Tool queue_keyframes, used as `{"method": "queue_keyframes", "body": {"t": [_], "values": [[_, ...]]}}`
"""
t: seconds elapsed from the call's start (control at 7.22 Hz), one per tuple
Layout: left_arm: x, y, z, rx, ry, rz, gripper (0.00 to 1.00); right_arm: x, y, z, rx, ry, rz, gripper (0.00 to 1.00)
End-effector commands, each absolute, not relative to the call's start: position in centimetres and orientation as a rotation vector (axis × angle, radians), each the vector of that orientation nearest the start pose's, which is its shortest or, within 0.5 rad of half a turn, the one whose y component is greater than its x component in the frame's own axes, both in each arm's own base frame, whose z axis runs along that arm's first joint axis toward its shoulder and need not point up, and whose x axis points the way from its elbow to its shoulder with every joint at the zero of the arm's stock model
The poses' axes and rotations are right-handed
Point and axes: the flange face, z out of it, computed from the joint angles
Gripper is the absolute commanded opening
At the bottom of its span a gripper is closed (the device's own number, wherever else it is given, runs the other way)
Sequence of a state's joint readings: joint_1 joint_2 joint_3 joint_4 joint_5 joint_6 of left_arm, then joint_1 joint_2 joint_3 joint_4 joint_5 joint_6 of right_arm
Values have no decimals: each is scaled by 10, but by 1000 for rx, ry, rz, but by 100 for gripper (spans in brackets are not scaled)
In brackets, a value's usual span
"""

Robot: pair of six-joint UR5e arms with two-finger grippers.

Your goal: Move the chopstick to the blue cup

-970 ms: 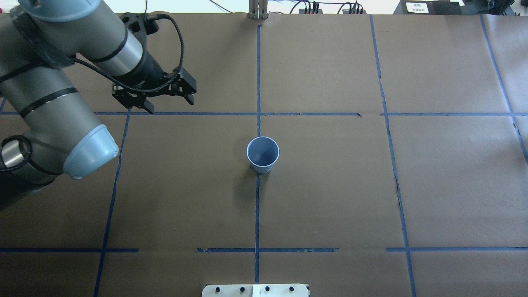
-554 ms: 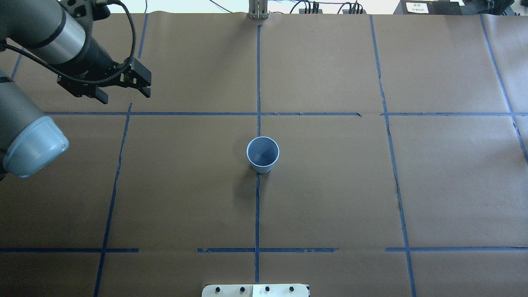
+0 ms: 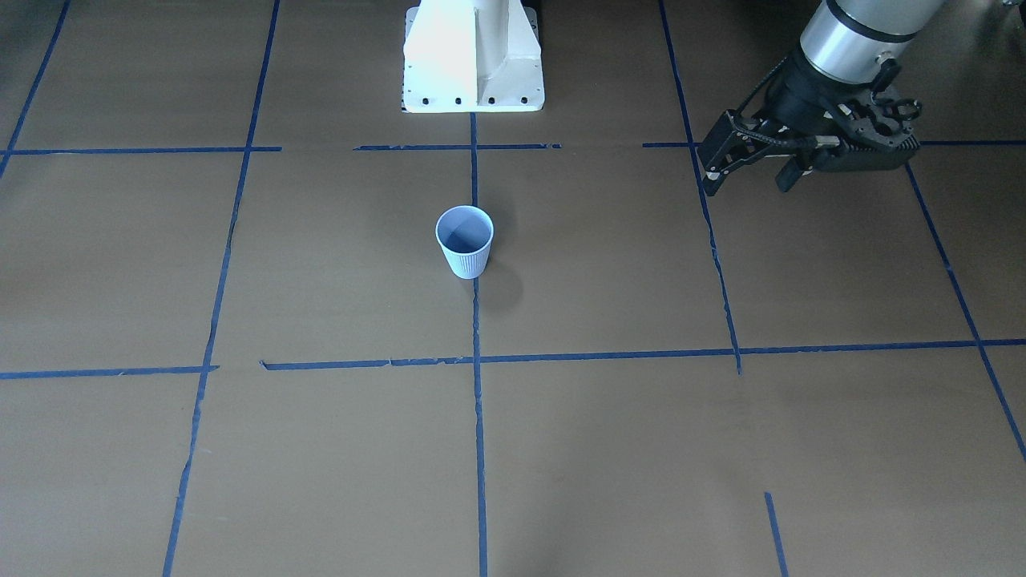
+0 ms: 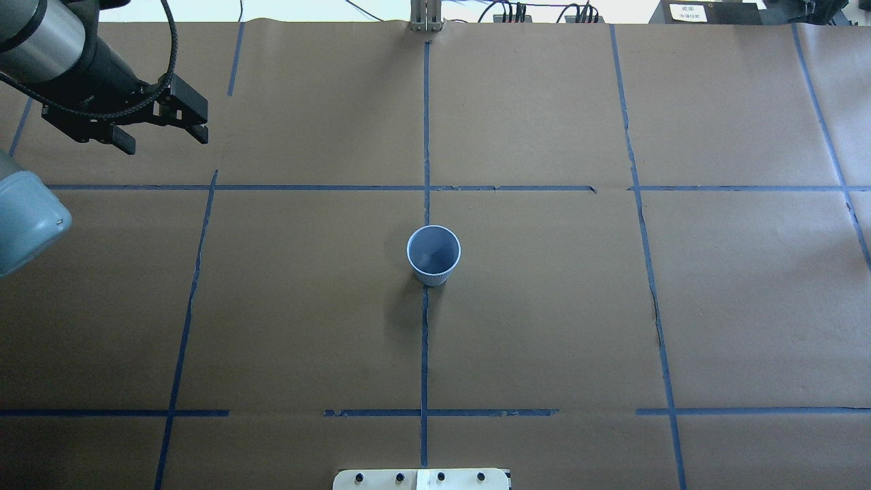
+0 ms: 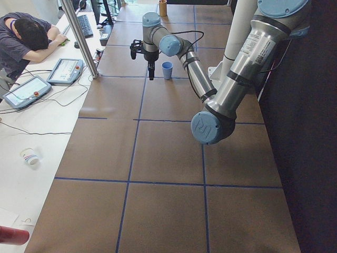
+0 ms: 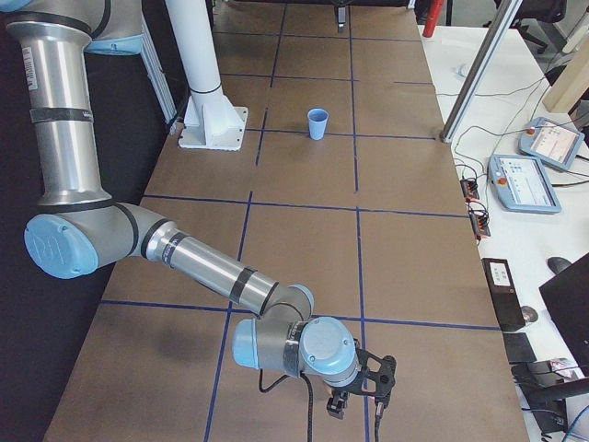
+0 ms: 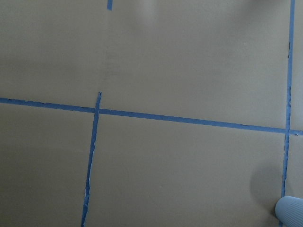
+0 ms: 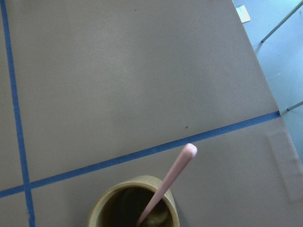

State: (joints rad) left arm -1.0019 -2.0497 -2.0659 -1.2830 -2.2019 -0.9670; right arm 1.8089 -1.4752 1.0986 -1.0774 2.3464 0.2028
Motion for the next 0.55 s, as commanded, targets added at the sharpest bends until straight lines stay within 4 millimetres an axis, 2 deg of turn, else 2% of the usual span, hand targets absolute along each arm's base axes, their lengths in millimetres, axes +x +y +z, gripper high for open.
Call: {"method": "queue_keyframes", "body": {"t": [0.0,0.42], "values": [[226,-499,216,59,894,-162,100,179,-499,790,111,-771,394,99],[226,-499,221,50,889,-166,100,164,-505,797,88,-743,376,99]]}}
